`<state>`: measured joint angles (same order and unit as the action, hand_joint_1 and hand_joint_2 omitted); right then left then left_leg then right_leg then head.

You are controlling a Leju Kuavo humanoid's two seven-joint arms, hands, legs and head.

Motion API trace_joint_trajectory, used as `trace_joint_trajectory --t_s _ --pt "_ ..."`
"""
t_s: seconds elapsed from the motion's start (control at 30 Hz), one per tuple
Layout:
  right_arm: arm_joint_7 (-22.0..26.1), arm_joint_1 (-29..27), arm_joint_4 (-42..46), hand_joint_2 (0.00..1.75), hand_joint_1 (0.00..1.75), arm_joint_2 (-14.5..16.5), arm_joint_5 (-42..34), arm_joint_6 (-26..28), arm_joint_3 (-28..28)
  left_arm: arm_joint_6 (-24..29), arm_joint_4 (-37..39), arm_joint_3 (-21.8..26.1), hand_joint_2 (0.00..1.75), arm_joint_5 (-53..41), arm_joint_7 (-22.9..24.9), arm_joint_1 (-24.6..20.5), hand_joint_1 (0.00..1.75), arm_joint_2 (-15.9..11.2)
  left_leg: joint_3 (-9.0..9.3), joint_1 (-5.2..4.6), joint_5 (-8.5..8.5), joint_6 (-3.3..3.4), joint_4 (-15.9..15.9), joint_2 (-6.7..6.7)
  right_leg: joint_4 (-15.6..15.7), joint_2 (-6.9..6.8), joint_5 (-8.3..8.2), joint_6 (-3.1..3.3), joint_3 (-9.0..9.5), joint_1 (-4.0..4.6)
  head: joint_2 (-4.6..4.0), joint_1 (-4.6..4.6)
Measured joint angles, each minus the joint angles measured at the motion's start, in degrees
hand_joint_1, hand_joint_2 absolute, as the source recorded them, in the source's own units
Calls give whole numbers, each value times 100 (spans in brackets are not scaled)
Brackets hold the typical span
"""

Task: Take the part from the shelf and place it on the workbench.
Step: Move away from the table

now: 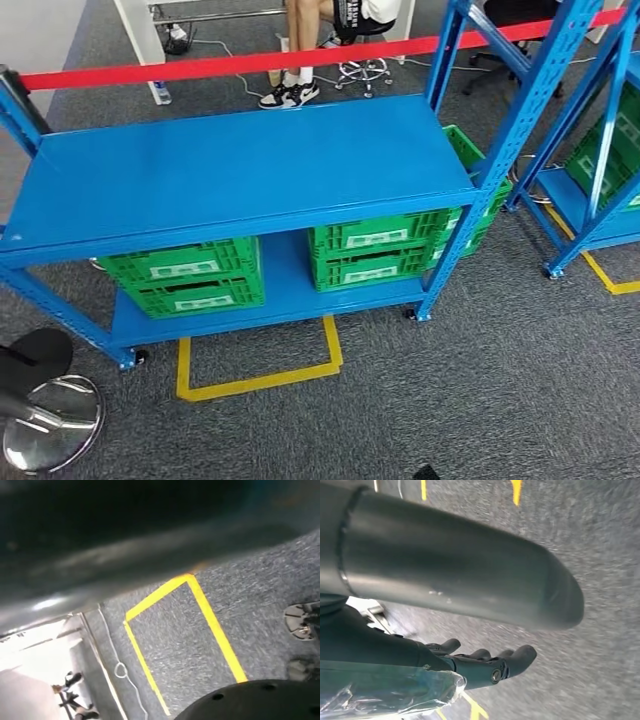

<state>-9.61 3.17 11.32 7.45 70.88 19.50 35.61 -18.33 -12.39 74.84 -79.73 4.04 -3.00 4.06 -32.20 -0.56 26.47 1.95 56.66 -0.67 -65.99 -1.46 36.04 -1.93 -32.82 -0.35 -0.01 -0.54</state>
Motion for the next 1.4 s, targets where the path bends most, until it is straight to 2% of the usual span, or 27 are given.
trace_joint_trajectory --t_s 0.07,0.1,0.13,0.2,0.23,0.3,0.37,0.43,0.47,0.53,0.57,0.6,0.63,0.67,0.7,0.77,0.87,0.93,1.0,1.07,1.1,1.13,1.2,1.23,1.3,1.37,1.4 --pt "0 -18 0 0 0 0 0 0 0 -1 0 0 0 0 0 -11 0 9 -1 0 5 13 3 140 -659 101 220 -28 -365 -18 1 11" --pt "-1 -27 0 0 0 -1 0 0 1 -1 0 0 0 0 0 -8 0 15 5 0 8 11 6 213 -743 114 171 -37 -442 -22 1 11" --pt "-1 -31 0 0 0 -1 0 0 1 -1 0 0 0 0 0 -2 0 19 16 4 12 4 8 282 -595 126 5 -44 -407 -28 1 11" --pt "3 -29 -1 0 0 -6 -2 1 2 -1 0 0 0 0 0 6 0 20 44 8 32 -29 14 401 132 224 -445 -50 -111 -53 1 16" --pt "7 -26 -1 0 0 -8 -3 1 2 -1 0 0 0 0 0 5 0 17 45 1 45 -54 34 450 481 302 -582 -42 42 -68 1 22" --pt "19 -15 -2 0 0 -9 -6 3 1 -1 0 0 0 0 0 9 0 10 18 -11 47 -113 60 519 774 415 -634 4 186 -79 1 31" --pt "24 -9 -2 0 0 -8 -7 4 2 -1 0 0 0 0 0 25 0 3 -7 0 45 -167 73 557 792 383 -640 76 206 -73 1 31" --pt "24 -15 -2 0 0 -9 -8 7 5 -1 0 0 0 0 0 31 0 -1 -80 7 167 -230 232 422 814 321 -647 147 227 -83 1 1" --pt "26 -16 -2 0 0 -10 -7 8 7 -1 0 0 0 0 0 23 0 -2 -193 15 309 -265 472 315 827 278 -647 180 240 -90 1 -16" --pt "30 -24 -2 0 0 -10 -7 9 8 -1 0 0 0 0 0 2 0 9 -572 40 656 -317 1235 159 830 185 -628 221 255 -78 1 -47" --pt "31 -29 -2 0 0 -10 -7 9 9 -2 0 0 0 0 0 -3 0 11 -746 53 757 -330 1568 138 829 137 -616 227 263 -74 1 -44" --pt "32 -32 -2 0 0 -10 -7 9 9 -2 0 0 0 0 0 0 0 13 -837 62 753 -335 1730 131 829 97 -603 229 275 -72 1 -47" --pt "32 -32 -2 0 0 -10 -7 9 10 -2 0 0 0 0 0 8 0 13 -818 66 636 -329 1670 128 829 64 -590 226 293 -71 1 -46" --pt "32 -29 -2 0 0 -9 -7 9 10 -2 0 0 0 0 0 16 0 12 -689 66 430 -310 1392 115 830 37 -574 221 320 -69 1 -47" --pt "33 -25 -2 0 0 -9 -7 9 10 -1 0 0 0 0 0 20 0 10 -496 58 207 -277 997 78 831 13 -556 212 348 -67 1 -47" --pt "34 -20 -2 0 0 -8 -7 9 10 -1 0 0 0 0 -1 5 0 5 -167 19 -15 -207 340 -22 827 -36 -510 166 379 -41 1 -44" --pt "34 -11 -2 0 0 -8 -7 9 10 -1 0 0 0 0 -1 -6 0 0 -70 -8 22 -148 116 -32 855 -115 -483 74 413 -21 1 -38" --pt "37 -2 -2 0 0 -8 -7 8 10 -1 0 0 0 -1 0 12 0 4 -36 18 0 -100 49 0 764 -67 -397 15 377 -25 1 -32" --pt "30 -1 -2 0 0 -8 -26 1 11 -1 0 0 0 -1 -1 10 0 6 -9 43 -11 -49 3 18 231 51 -114 -30 100 -35 1 -13" --pt "-24 -9 -2 0 0 -8 -72 -15 24 -1 0 0 0 -2 -2 2 0 4 -8 38 3 -20 3 40 -539 106 174 -58 -326 -39 1 -4" --pt "-71 -15 -2 0 0 -8 -97 -22 34 -1 0 0 44 -4 -1 2 0 7 -1 34 10 -18 4 54 -756 114 189 -65 -473 -39 1 -6" --pt "-123 -20 -2 44 0 -8 -118 -25 46 -2 0 0 87 -7 -1 3 0 9 11 32 17 -21 6 70 -762 117 89 -69 -518 -39 1 -3" --pt "-209 -21 -2 131 0 -8 -151 -23 79 -2 0 0 175 -14 0 3 0 15 51 33 40 -48 9 102 -151 119 -366 -57 -288 -40 1 -2" --pt "-232 -16 -2 175 0 -8 -167 -21 99 -2 0 0 175 -16 0 2 0 16 67 21 57 -69 16 113 240 124 -548 -44 -116 -37 1 0" --pt "-245 -3 -2 87 0 -7 -193 -32 136 -1 0 0 87 -22 0 -6 0 10 65 -9 87 -57 53 130 751 135 -711 -4 126 -51 1 -7" --pt "-217 -1 -2 0 0 -7 -223 -69 168 -1 0 0 0 -33 0 -11 0 -4 50 -29 84 1 73 137 844 139 -706 19 180 -58 1 -16" --pt "-198 -5 -2 0 0 -7 -232 -96 186 -2 0 0 0 -40 0 -9 0 -9 53 -28 72 22 64 136 845 140 -705 21 181 -49 1 -18"
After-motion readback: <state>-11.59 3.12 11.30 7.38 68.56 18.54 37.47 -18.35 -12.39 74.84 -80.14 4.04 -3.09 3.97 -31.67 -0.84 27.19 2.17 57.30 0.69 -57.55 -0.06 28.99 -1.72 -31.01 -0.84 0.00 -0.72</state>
